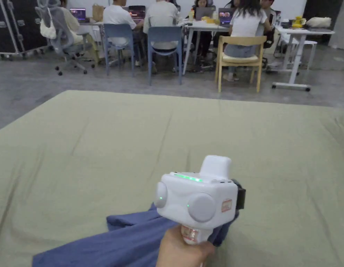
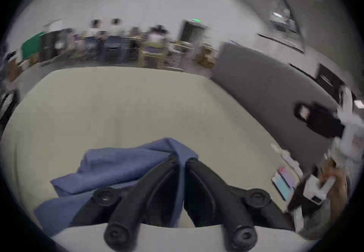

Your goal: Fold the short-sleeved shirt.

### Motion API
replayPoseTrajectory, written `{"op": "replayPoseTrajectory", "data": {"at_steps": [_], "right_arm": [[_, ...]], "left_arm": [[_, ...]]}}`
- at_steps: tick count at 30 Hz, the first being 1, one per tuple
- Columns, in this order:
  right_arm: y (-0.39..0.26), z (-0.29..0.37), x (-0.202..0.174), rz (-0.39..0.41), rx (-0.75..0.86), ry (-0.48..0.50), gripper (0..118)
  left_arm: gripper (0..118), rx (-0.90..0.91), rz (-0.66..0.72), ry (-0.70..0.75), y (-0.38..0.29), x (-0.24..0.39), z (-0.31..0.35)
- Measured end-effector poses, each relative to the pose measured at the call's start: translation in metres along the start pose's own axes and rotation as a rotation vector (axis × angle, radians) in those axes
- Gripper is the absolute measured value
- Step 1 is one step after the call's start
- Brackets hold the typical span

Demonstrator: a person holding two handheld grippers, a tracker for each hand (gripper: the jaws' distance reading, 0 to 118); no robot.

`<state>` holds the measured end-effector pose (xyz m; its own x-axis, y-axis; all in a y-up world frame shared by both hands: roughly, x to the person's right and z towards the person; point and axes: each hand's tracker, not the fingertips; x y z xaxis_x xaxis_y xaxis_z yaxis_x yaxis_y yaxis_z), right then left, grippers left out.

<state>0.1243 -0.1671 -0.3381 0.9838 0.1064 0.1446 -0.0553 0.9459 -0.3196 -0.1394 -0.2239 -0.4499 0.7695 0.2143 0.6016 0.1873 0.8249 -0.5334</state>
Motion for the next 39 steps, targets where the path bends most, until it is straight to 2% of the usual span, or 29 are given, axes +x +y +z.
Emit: {"op": "replayPoseTrajectory", "data": {"at_steps": [2,7,11,13,16,17,18,19,20,21,22,23,26,28,29,30,31,32,33,35,37,39], "right_arm": [[-0.003,0.017,0.028,0.005,-0.001,-0.068,3],[-0.025,0.042,0.082,-0.042,-0.030,-0.167,3],[-0.050,0.040,0.103,-0.095,-0.069,-0.188,3],[-0.062,0.033,0.107,-0.117,-0.092,-0.184,3],[-0.077,0.017,0.108,-0.146,-0.126,-0.165,3],[-0.081,0.014,0.107,-0.156,-0.134,-0.153,3],[-0.084,0.011,0.105,-0.163,-0.140,-0.142,3],[-0.086,0.009,0.103,-0.165,-0.145,-0.136,3],[-0.087,0.009,0.099,-0.167,-0.151,-0.130,3],[-0.088,0.008,0.097,-0.168,-0.153,-0.122,3],[-0.089,0.009,0.095,-0.168,-0.153,-0.116,3],[-0.089,0.010,0.093,-0.165,-0.153,-0.110,3],[-0.093,0.017,0.083,-0.153,-0.159,-0.091,3],[-0.099,0.025,0.076,-0.150,-0.161,-0.079,3],[-0.102,0.028,0.072,-0.149,-0.162,-0.075,3],[-0.105,0.031,0.068,-0.146,-0.164,-0.068,3],[-0.108,0.034,0.064,-0.145,-0.167,-0.064,3],[-0.112,0.037,0.058,-0.143,-0.171,-0.059,3],[-0.115,0.039,0.053,-0.142,-0.175,-0.054,3],[-0.120,0.041,0.044,-0.139,-0.190,-0.041,3],[-0.122,0.042,0.033,-0.130,-0.206,-0.029,3],[-0.124,0.040,0.028,-0.125,-0.218,-0.014,3]], "left_arm": [[1,-0.069,-0.139,-0.119,-0.007,0.061,-0.027],[1,-0.322,-0.496,-0.332,-0.068,0.187,-0.079],[1,-0.489,-0.703,-0.373,-0.133,0.229,-0.100],[1,-0.542,-0.751,-0.370,-0.153,0.228,-0.106],[1,-0.584,-0.692,-0.345,-0.162,0.216,-0.120],[6,-0.613,-0.616,-0.352,-0.160,0.209,-0.126],[23,-0.637,-0.527,-0.342,-0.155,0.202,-0.132],[49,-0.640,-0.458,-0.347,-0.152,0.195,-0.134],[49,-0.632,-0.395,-0.356,-0.145,0.185,-0.132],[59,-0.614,-0.351,-0.369,-0.139,0.176,-0.125],[75,-0.593,-0.323,-0.369,-0.132,0.167,-0.117],[82,-0.539,-0.281,-0.376,-0.123,0.153,-0.100],[82,-0.380,-0.162,-0.295,-0.102,0.106,-0.035],[82,-0.246,-0.088,-0.190,-0.094,0.072,0.025],[78,-0.159,-0.038,-0.123,-0.094,0.054,0.060],[62,-0.054,0.012,-0.070,-0.097,0.036,0.096],[22,0.005,0.045,-0.019,-0.100,0.023,0.121],[0,0.028,0.097,0.085,-0.104,0.014,0.142],[0,0.065,0.145,0.202,-0.110,0.006,0.161],[0,0.010,0.135,0.228,-0.116,-0.008,0.183],[0,0.017,0.146,0.319,-0.124,-0.014,0.188],[0,-0.014,0.161,0.317,-0.122,-0.029,0.182]]}}
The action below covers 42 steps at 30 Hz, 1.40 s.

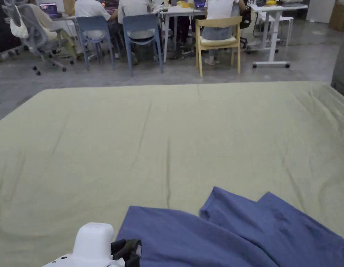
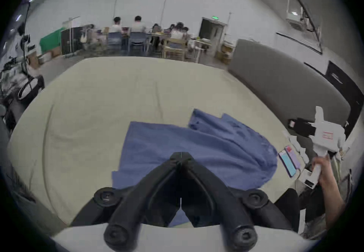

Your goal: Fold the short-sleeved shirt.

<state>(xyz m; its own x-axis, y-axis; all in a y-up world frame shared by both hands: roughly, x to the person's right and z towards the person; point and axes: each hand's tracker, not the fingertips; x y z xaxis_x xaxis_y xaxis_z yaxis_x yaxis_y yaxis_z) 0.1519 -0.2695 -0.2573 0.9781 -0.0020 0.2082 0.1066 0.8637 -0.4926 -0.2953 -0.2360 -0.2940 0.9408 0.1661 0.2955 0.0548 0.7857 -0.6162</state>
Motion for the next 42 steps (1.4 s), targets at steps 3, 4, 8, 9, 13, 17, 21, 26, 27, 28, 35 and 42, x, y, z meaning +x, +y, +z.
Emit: {"op": "replayPoseTrajectory", "data": {"at_steps": [3,4,8,9,13,17,21,26,27,28,35,42], "right_arm": [[0.003,-0.004,-0.006,0.016,-0.007,0.009,3],[0.005,-0.005,-0.007,0.024,-0.006,0.010,3],[0.011,-0.013,-0.012,0.067,-0.010,0.012,3],[0.011,-0.016,-0.013,0.075,-0.016,0.010,3],[0.008,-0.032,-0.017,0.100,-0.056,0.003,3],[0.000,-0.054,-0.020,0.132,-0.112,-0.015,3],[-0.010,-0.067,-0.020,0.101,-0.139,-0.004,3],[-0.024,-0.073,-0.017,0.046,-0.180,0.005,3],[-0.025,-0.071,-0.015,0.039,-0.185,0.008,3],[-0.025,-0.068,-0.013,0.034,-0.186,0.013,3],[-0.002,-0.081,-0.005,0.021,-0.272,0.056,118],[0.017,-0.202,-0.058,0.211,-0.416,0.122,118]], "left_arm": [[0,-0.023,0.018,0.019,0.012,-0.014,-0.032],[9,-0.038,0.066,0.040,0.019,-0.022,-0.046],[99,-0.152,0.130,0.144,0.049,-0.065,-0.146],[99,-0.199,0.124,0.189,0.055,-0.076,-0.174],[99,-0.344,0.162,0.212,0.054,-0.103,-0.262],[99,-0.481,0.101,0.207,0.037,-0.110,-0.320],[81,-0.369,0.044,0.187,0.038,-0.106,-0.289],[2,-0.324,0.001,0.190,0.044,-0.098,-0.249],[2,-0.306,0.002,0.178,0.049,-0.096,-0.238],[2,-0.293,0.003,0.179,0.054,-0.093,-0.229],[2,-0.099,0.056,0.014,0.069,-0.053,-0.119],[2,-0.102,0.207,-0.005,0.038,-0.053,-0.103]]}}
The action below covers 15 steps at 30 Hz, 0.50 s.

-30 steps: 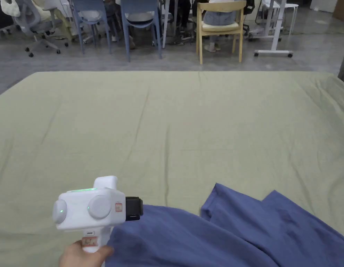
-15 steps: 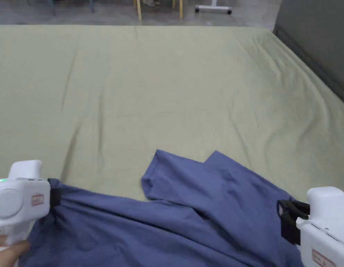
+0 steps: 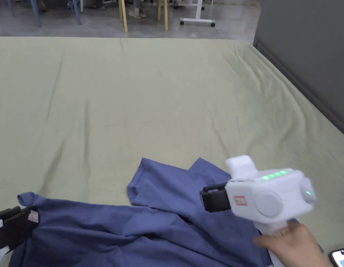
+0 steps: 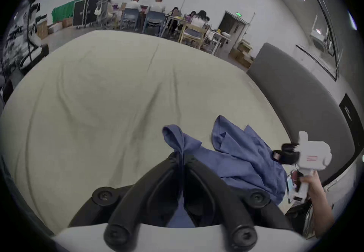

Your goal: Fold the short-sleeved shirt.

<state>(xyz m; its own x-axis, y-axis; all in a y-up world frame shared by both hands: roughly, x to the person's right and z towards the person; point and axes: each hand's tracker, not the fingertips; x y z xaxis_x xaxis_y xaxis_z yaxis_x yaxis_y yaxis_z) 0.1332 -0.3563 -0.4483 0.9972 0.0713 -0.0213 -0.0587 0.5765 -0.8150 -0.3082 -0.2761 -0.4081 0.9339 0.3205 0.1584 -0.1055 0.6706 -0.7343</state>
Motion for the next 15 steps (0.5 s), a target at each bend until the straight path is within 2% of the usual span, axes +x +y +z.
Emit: {"op": "replayPoseTrajectory", "data": {"at_steps": [3,5,6,7,8,9,10,11,13,15], "right_arm": [[0.024,-0.060,-0.005,0.015,-0.130,-0.030,118],[0.027,-0.079,-0.003,-0.040,-0.240,-0.063,117],[0.024,-0.075,0.001,-0.077,-0.220,-0.009,103],[0.021,-0.070,0.005,-0.109,-0.201,0.055,81],[0.018,-0.060,0.005,-0.117,-0.154,0.037,73],[0.016,-0.053,0.004,-0.084,-0.135,0.018,54],[0.016,-0.051,0.003,-0.051,-0.132,0.035,28],[0.014,-0.045,0.002,-0.050,-0.132,0.034,10],[0.012,-0.036,0.000,-0.045,-0.093,0.030,10],[0.011,-0.020,0.002,-0.076,-0.015,0.054,9]], "left_arm": [[2,-0.009,0.075,-0.011,-0.004,-0.008,-0.008],[2,-0.011,0.102,-0.013,-0.005,-0.013,-0.013],[2,-0.013,0.101,-0.016,-0.006,-0.014,-0.014],[2,-0.014,0.101,-0.015,-0.006,-0.013,-0.014],[2,-0.015,0.096,-0.015,-0.006,-0.015,-0.015],[2,-0.016,0.091,-0.013,-0.006,-0.015,-0.016],[2,-0.018,0.089,-0.014,-0.005,-0.015,-0.018],[2,-0.018,0.087,-0.014,-0.005,-0.014,-0.019],[2,-0.018,0.085,-0.015,-0.003,-0.011,-0.019],[2,-0.007,0.079,-0.019,0.000,-0.007,-0.014]]}}
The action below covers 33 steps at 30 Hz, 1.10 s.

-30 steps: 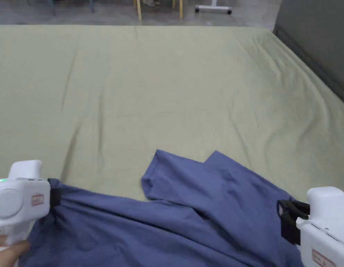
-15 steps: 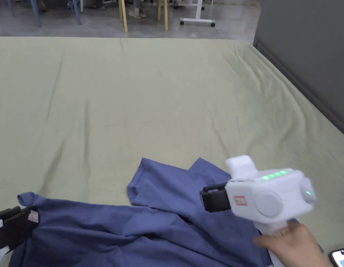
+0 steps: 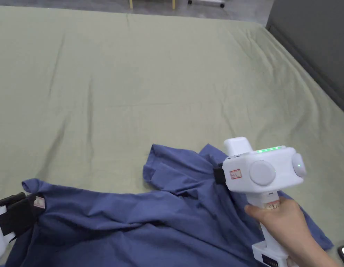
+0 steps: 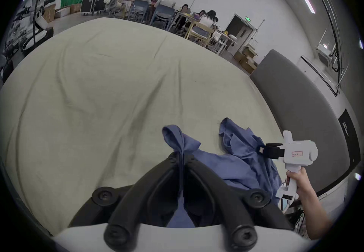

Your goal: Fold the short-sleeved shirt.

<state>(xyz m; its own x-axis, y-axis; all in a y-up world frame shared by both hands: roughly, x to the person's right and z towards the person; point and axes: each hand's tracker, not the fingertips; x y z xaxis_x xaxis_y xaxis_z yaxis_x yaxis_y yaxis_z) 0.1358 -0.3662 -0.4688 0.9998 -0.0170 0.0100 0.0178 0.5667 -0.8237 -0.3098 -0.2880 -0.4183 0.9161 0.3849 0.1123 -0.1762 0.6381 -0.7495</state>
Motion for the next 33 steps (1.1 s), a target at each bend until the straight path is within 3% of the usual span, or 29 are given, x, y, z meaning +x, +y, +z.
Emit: {"op": "replayPoseTrajectory", "data": {"at_steps": [9,14,18,21,25,33], "right_arm": [[0.014,0.163,0.029,-0.138,0.437,-0.009,8],[0.052,0.287,0.045,-0.152,0.716,0.008,8],[0.094,0.371,0.046,-0.131,0.890,0.012,8],[0.136,0.406,0.043,-0.086,0.942,-0.027,8],[0.203,0.426,0.035,-0.067,0.964,-0.005,8],[0.351,0.429,0.029,-0.124,1.059,-0.042,8]], "left_arm": [[2,0.218,-0.099,-0.120,0.059,0.042,0.085],[2,0.427,-0.201,-0.201,0.116,0.083,0.166],[2,0.592,-0.313,-0.158,0.163,0.112,0.227],[2,0.664,-0.368,-0.099,0.205,0.129,0.251],[2,0.713,-0.397,-0.004,0.268,0.148,0.260],[2,0.780,-0.376,0.140,0.398,0.172,0.226]]}}
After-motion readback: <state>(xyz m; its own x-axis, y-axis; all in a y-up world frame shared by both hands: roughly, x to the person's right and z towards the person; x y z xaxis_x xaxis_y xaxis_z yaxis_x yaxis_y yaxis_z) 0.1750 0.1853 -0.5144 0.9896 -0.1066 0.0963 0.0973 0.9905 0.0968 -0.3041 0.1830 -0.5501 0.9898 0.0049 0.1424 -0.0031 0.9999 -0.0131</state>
